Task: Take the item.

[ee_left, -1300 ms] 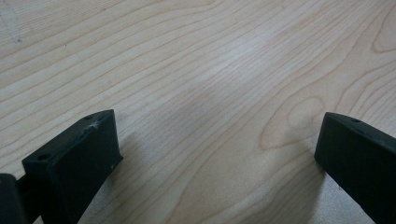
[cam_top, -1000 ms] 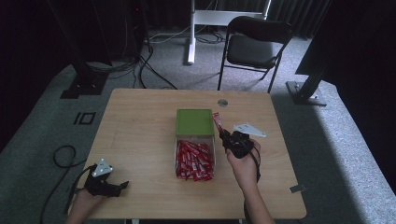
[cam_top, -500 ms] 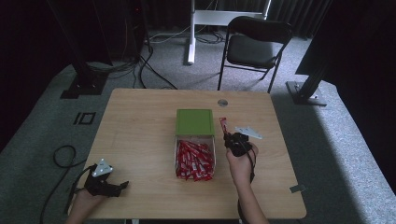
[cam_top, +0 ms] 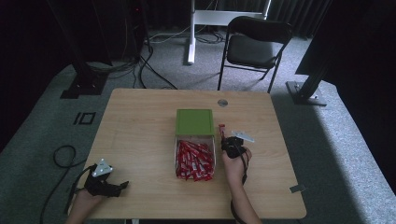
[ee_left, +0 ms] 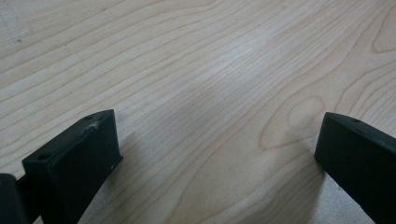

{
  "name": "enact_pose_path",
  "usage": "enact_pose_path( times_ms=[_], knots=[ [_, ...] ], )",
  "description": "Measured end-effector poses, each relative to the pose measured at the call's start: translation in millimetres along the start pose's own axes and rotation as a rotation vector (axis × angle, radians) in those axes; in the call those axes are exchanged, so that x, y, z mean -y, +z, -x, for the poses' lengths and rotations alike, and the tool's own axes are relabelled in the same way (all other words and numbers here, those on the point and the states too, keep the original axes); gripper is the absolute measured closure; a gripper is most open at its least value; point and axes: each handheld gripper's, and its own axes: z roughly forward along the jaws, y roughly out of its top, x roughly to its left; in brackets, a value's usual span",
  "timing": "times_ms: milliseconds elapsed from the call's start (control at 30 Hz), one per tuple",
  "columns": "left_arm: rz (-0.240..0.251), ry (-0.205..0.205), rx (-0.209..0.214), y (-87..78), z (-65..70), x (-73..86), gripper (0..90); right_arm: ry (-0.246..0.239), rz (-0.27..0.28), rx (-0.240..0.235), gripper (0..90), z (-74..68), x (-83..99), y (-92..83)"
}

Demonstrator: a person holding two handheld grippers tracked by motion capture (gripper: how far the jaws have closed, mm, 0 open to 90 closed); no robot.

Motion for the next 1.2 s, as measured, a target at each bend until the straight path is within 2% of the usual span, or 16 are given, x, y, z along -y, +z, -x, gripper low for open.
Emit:
enact_pose_path(
  times_ms=[300, 533, 633, 800, 1000, 1200],
  knots=[
    [0.0, 0.0, 0.0, 0.0, 0.0, 0.0, 0.8, 0.024, -0.01, 0.015, 82.9, -0.8, 6.5, 14.2],
    [0.0, 0.0, 0.0, 0.0, 0.0, 0.0, 0.8, 0.021, -0.031, 0.019, 82.6, -1.9, 10.6, 20.7],
    [0.001, 0.0, 0.0, 0.0, 0.0, 0.0, 0.8, 0.038, -0.044, 0.005, 81.3, -0.7, 12.0, 22.2],
    [0.0, 0.0, 0.0, 0.0, 0.0, 0.0, 0.8, 0.028, -0.037, -0.015, 71.1, -1.4, 10.0, 19.7],
    [0.0, 0.0, 0.0, 0.0, 0.0, 0.0, 0.8, 0.006, -0.033, -0.037, 59.0, -3.7, 3.5, 8.3],
    [0.0, 0.0, 0.0, 0.0, 0.0, 0.0, 0.8, -0.035, -0.037, -0.043, 48.7, -1.3, -1.7, -3.7]
  ],
)
